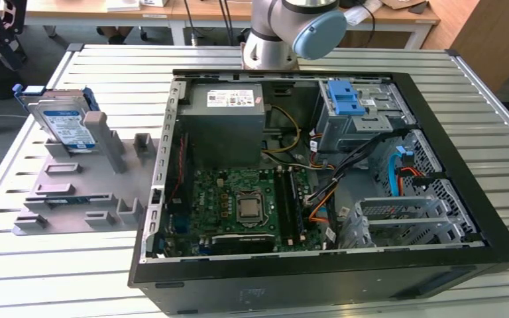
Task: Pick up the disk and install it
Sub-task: 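Pick up the disk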
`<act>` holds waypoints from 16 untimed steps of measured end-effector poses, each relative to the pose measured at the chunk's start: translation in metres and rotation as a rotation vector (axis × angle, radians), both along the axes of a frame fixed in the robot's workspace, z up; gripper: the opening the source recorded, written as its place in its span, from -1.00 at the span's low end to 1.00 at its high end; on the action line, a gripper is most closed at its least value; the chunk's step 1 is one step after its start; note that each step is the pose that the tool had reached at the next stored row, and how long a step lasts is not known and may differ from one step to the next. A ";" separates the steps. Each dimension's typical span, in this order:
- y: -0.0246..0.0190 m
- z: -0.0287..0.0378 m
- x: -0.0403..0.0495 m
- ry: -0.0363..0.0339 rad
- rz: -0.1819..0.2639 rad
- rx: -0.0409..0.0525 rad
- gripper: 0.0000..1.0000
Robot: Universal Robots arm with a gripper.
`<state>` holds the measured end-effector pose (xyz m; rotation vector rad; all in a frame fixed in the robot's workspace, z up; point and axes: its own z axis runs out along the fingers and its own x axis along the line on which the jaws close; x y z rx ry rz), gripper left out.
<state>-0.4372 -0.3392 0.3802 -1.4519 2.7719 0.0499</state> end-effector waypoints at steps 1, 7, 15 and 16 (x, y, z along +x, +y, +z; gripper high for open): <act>0.0000 0.0000 0.0000 0.0000 0.008 0.0000 -0.79; 0.0000 0.0000 0.0000 -0.0001 0.059 0.0000 -0.79; 0.0000 0.0000 0.0000 0.0000 0.108 0.0000 -0.79; 0.0000 0.0000 0.0000 0.0000 0.113 0.0000 -0.79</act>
